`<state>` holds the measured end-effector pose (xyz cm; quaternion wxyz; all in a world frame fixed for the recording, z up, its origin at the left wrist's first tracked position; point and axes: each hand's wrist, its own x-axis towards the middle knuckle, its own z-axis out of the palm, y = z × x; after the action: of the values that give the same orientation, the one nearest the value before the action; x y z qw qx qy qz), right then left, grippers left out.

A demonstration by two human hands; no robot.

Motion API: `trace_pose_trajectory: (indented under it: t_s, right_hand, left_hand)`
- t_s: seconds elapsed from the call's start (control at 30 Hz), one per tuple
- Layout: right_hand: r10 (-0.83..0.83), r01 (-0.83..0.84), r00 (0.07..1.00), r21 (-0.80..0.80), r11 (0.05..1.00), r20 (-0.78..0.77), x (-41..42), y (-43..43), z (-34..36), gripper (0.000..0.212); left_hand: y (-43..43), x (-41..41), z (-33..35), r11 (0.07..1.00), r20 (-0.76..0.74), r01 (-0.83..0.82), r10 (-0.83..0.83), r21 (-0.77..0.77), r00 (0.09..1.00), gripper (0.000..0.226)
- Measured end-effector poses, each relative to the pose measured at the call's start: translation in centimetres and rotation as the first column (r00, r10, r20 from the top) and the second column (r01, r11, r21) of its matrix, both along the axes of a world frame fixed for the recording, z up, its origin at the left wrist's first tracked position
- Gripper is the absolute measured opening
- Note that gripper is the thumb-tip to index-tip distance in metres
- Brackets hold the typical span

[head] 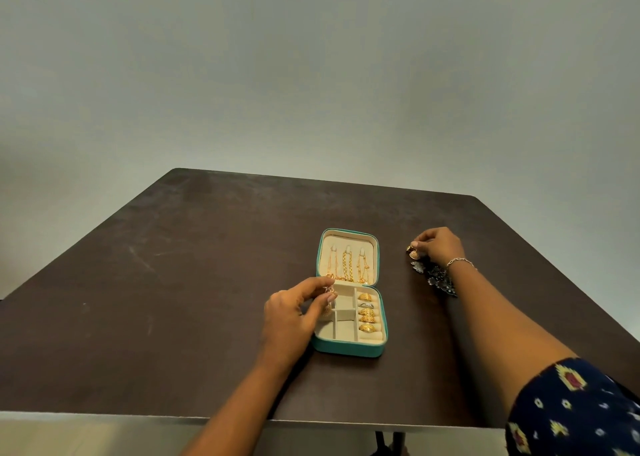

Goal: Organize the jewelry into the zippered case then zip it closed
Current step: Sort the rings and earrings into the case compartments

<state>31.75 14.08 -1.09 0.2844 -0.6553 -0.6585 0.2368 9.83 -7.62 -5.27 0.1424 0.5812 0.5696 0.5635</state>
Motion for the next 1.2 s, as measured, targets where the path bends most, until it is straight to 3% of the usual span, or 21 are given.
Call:
trace_pose_trajectory:
  t_s: [0.5, 0.9, 1.1, 1.2]
  right_hand:
    - [0.056, -0.057, 0.997, -0.01, 0.998, -0.061, 0.4, -1.1, 0.3, 0.022]
    - [0.131, -0.125, 0.957, 0.04, 0.991, -0.26, 1.5, -2.1, 1.0, 0.021]
    - [0.18, -0.171, 0.852, 0.064, 0.983, -0.492, 1.2, -4.4, 2.5, 0.019]
    - [0.193, -0.236, 0.733, 0.022, 0.971, -0.652, 0.9, -6.5, 3.5, 0.017]
  left_hand:
    - [0.1, 0.0, 0.1, 1.0, 0.013, -0.006, 0.006, -0.006, 1.0, 0.024]
    - [0.0, 0.1, 0.2, 1.0, 0.003, -0.001, 0.001, -0.019, 1.0, 0.024]
    - [-0.1, 0.1, 0.4, 1.0, 0.018, 0.0, 0.001, -0.02, 1.0, 0.025]
    - [-0.2, 0.1, 0.4, 1.0, 0.07, 0.023, -0.022, -0.012, 0.997, 0.026]
